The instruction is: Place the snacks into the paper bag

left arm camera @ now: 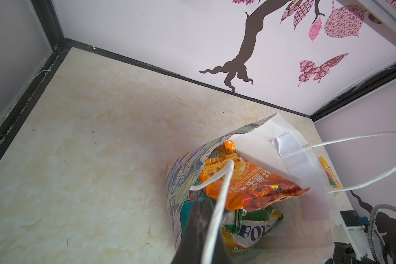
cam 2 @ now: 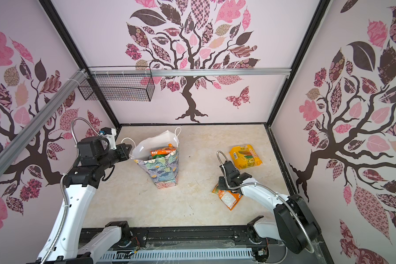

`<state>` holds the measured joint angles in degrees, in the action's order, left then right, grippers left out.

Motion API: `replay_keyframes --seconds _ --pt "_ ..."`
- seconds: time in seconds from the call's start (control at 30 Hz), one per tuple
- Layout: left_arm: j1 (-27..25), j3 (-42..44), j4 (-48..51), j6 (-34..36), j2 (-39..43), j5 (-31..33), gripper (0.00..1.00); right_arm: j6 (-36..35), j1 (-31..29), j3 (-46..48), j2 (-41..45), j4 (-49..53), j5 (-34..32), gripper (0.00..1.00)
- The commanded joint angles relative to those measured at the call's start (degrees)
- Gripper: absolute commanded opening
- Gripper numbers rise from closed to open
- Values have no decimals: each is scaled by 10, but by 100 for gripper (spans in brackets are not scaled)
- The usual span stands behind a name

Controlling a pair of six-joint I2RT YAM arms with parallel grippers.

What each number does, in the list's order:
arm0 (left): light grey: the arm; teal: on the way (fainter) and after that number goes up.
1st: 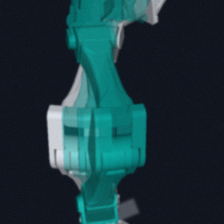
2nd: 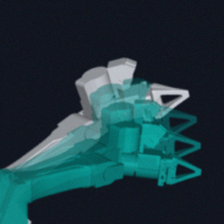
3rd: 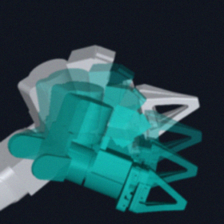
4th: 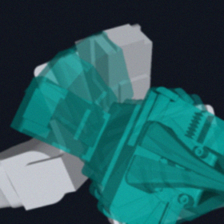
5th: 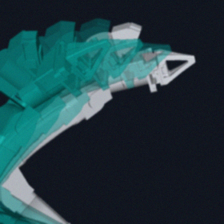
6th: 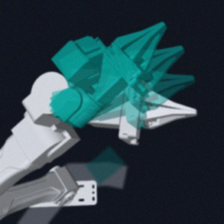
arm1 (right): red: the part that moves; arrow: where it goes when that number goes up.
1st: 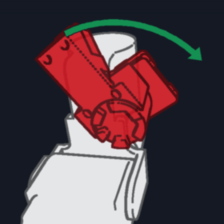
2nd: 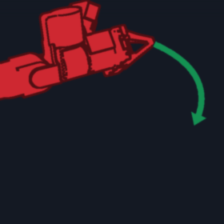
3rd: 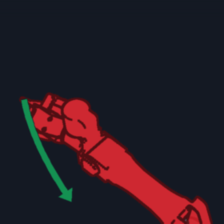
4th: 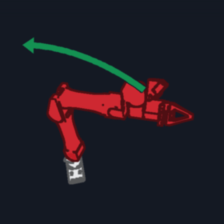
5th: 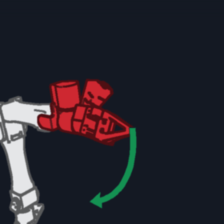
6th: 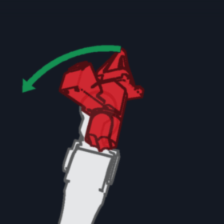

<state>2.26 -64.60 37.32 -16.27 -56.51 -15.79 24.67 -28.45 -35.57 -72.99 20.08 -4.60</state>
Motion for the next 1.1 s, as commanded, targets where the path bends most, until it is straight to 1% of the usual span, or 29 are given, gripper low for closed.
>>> replay_keyframes --seconds 0.0,0.03,0.27,0.4,0.43,0.47,0.5,0.6,0.67,0.9,1.07 --pt "3 13 -12 4 3 -7 4 0 -3 -10 11 -9 -21 1" --pt "3 14 -13 4 4 -7 4 -1 -3 -13 16 -8 -20 0" --pt "3 16 -17 3 7 -9 4 -5 -3 -37 66 28 -16 0" --pt "4 15 -16 2 6 -9 4 -6 -4 -53 84 68 5 0" --pt "4 15 -16 2 6 -10 4 -7 -9 -55 85 78 8 3" --pt "4 15 -16 1 6 -10 4 -5 -22 -59 86 90 -6 25" --pt "4 15 -17 2 7 -11 4 -3 -45 -64 83 104 -30 38" --pt "4 15 -17 2 7 -11 4 10 -116 -87 56 146 -102 47" --pt "5 15 -17 2 6 -11 4 21 -137 -104 26 171 -129 50" --pt "5 16 -16 3 7 -8 4 51 -167 -123 -44 209 -172 49" --pt "5 17 -18 2 10 -9 4 50 -173 -110 -67 180 -162 47"
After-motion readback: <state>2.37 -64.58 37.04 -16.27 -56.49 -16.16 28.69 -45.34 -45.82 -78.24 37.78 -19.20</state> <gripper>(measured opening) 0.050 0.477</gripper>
